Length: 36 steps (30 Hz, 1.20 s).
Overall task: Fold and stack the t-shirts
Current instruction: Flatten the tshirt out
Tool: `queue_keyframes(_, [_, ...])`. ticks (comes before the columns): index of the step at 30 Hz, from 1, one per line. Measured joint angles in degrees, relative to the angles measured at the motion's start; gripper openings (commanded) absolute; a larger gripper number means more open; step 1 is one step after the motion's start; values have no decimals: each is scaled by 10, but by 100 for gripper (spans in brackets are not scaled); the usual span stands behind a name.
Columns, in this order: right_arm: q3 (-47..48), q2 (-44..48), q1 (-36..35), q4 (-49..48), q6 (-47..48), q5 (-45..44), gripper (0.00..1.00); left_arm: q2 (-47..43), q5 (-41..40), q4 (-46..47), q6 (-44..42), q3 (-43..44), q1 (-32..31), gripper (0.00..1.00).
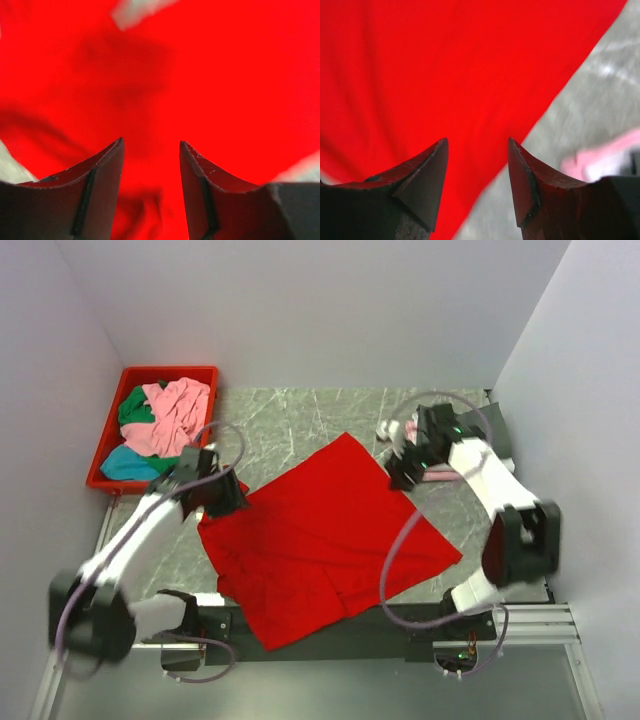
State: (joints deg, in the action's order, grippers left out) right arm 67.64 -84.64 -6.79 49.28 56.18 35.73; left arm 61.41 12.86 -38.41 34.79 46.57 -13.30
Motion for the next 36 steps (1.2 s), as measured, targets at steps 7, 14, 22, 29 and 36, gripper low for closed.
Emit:
queue_keyframes(7, [257,-268,-35,-86,-242,-23,54,245,-150,68,-42,132,-16,53])
queue_keyframes(14, [464,-446,-37,-90,-380,-70,54,408,-221,62,-76,234,-50,49])
queue_keyframes(22, [488,-485,-45,-86,-442,-102,54,429,-280,25,-91,246,-73,50])
queue_keyframes(29, [568,-549,-63,-70,-474,-120,54,431,-297,18,-97,249,-73,50])
queue_keyframes(36, [625,-590,-78,-39,-491,-167,54,429,-296,19,-96,231,-73,50])
